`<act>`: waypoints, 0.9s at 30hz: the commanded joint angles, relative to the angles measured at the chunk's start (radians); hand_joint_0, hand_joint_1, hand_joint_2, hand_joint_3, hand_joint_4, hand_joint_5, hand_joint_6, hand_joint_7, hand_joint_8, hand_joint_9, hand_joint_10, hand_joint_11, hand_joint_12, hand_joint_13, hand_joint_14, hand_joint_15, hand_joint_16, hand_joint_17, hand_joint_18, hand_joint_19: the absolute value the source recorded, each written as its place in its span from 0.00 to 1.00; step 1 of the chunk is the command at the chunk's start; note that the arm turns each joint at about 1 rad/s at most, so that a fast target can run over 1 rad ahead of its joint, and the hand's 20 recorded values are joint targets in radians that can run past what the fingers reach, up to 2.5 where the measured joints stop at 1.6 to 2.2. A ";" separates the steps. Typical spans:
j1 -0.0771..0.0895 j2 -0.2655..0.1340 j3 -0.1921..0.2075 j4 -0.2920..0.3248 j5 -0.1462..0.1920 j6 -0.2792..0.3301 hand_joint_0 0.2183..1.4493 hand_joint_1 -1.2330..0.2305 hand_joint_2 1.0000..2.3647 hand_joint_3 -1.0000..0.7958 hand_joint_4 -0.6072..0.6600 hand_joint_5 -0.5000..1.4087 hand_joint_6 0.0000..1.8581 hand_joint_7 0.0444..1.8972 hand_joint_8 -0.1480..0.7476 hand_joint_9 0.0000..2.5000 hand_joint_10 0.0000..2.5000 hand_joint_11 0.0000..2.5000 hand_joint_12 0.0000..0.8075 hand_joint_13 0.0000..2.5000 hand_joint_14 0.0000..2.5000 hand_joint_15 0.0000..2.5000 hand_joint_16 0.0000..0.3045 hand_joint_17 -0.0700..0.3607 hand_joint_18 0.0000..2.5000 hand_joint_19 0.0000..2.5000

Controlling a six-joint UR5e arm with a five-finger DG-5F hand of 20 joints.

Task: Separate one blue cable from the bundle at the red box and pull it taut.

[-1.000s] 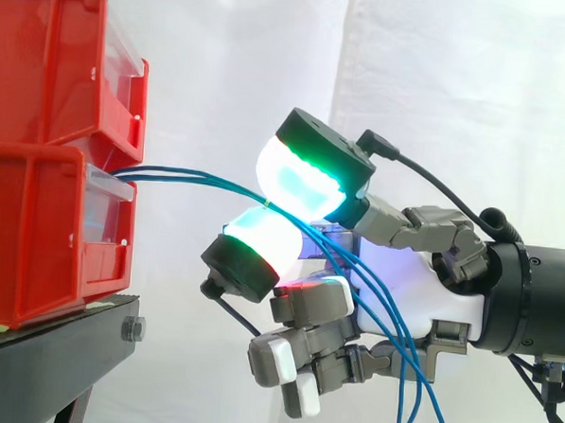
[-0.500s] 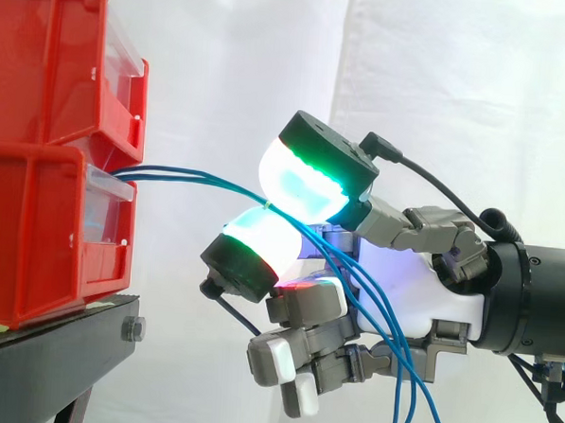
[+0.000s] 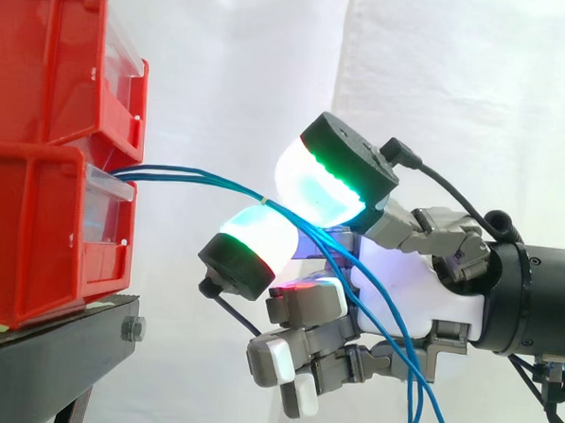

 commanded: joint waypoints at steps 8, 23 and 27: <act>0.000 0.000 0.001 0.000 0.000 0.000 0.27 0.20 0.00 0.28 0.51 0.18 0.47 0.59 0.49 0.48 0.01 0.48 0.51 0.38 0.01 0.33 0.17 0.43 0.35 0.35; 0.000 0.000 0.000 0.000 0.000 0.001 0.30 0.49 0.01 0.43 0.52 0.20 0.39 0.61 0.50 0.49 0.01 0.42 0.51 0.39 0.01 0.33 0.18 0.44 0.34 0.38; 0.000 0.000 0.000 0.000 0.000 0.000 0.31 0.50 0.01 0.43 0.53 0.21 0.38 0.63 0.50 0.49 0.01 0.41 0.52 0.39 0.01 0.33 0.17 0.44 0.34 0.39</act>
